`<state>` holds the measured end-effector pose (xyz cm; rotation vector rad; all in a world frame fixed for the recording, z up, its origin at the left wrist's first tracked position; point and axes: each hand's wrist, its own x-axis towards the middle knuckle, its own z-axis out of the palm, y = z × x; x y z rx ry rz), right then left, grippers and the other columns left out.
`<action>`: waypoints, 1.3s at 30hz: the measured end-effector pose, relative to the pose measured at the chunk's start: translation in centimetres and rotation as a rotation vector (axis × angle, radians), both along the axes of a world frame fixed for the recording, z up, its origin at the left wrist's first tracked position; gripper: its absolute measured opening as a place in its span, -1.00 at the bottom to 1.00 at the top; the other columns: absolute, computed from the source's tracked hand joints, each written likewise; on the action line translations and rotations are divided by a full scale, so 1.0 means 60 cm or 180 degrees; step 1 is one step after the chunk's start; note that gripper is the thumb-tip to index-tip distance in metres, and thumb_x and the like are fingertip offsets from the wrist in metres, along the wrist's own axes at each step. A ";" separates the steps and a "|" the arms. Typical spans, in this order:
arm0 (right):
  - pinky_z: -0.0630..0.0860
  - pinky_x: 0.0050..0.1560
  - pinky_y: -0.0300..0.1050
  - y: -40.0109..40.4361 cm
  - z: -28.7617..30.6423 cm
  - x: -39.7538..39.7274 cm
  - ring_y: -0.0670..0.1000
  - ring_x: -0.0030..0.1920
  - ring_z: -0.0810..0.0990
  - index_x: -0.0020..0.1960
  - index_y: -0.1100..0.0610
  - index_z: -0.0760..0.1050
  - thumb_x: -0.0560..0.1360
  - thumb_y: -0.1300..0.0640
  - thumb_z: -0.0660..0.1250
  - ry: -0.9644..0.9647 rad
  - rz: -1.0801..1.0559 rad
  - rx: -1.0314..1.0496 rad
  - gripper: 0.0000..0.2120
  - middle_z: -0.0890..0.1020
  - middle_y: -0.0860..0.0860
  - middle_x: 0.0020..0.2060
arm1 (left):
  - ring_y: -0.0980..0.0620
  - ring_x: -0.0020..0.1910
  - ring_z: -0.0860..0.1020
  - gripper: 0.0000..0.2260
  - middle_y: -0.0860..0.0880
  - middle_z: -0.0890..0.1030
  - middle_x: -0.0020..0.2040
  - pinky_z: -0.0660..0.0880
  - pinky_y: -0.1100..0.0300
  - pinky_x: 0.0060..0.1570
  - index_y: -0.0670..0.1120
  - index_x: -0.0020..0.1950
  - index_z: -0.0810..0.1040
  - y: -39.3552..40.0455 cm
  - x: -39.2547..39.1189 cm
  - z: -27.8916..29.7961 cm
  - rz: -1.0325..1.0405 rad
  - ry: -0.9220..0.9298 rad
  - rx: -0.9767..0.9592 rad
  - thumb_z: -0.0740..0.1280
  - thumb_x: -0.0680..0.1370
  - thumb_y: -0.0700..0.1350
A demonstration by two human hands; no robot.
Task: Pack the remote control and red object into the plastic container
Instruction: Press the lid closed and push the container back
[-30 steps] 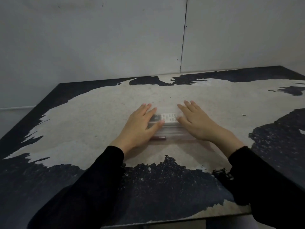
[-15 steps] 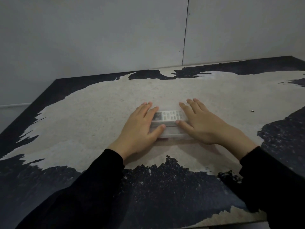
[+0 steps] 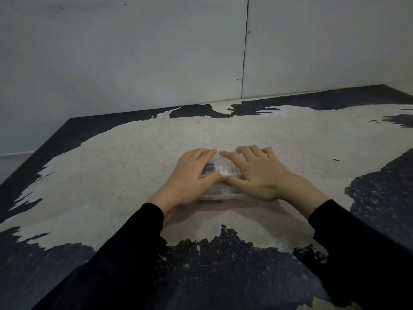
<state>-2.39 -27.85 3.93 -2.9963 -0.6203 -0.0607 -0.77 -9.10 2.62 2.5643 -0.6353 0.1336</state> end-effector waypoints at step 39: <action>0.37 0.21 0.13 -0.409 -0.010 0.136 0.21 0.25 0.38 0.27 0.16 0.38 0.56 -0.11 0.05 -0.0591 -0.1869 0.0436 -0.56 0.51 0.15 0.23 | -0.04 0.07 0.61 -0.72 -0.06 0.64 0.06 0.49 -0.05 0.19 0.02 0.01 0.50 -0.463 0.228 -0.005 0.0075 0.1121 -0.1982 0.41 0.34 -0.02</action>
